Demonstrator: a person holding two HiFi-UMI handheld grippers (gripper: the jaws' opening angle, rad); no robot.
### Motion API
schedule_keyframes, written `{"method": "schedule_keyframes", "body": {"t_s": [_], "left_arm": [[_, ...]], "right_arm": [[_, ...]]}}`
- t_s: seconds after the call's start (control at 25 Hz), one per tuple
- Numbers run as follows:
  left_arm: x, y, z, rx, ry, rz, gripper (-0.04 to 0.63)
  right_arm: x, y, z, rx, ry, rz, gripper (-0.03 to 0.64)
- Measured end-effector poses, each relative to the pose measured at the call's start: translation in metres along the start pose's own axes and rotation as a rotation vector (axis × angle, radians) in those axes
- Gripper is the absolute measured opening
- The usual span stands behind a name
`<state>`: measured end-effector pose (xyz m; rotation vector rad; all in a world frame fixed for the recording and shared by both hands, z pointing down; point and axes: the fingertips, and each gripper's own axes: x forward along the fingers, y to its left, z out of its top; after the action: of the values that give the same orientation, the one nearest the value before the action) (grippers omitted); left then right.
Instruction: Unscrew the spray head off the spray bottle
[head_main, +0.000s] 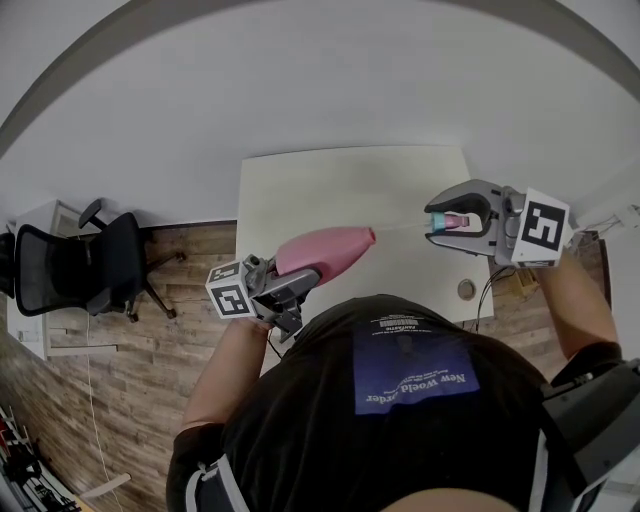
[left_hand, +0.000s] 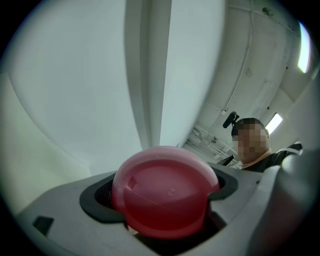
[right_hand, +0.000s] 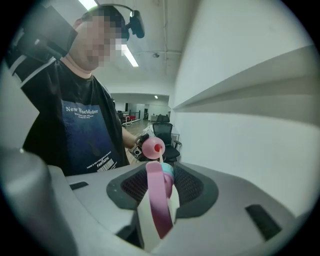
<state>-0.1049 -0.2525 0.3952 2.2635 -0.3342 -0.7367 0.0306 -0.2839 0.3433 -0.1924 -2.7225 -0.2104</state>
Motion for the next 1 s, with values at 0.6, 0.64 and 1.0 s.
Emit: {"method": "schedule_keyframes", "body": {"t_s": [0.6, 0.64, 1.0], "left_arm": [[-0.027, 0.006, 0.034, -0.029, -0.244, -0.004, 0.468], [-0.026, 0.005, 0.037, -0.028, -0.272, -0.003, 0.469], [-0.036, 0.003, 0.069, -0.027, -0.431, -0.007, 0.468]], "right_arm": [[-0.035, -0.022, -0.011, 0.328, -0.344, -0.103, 0.133], [-0.04, -0.025, -0.01, 0.366, -0.388, -0.111, 0.133], [-0.056, -0.059, -0.011, 0.666, -0.754, -0.155, 0.134]]}}
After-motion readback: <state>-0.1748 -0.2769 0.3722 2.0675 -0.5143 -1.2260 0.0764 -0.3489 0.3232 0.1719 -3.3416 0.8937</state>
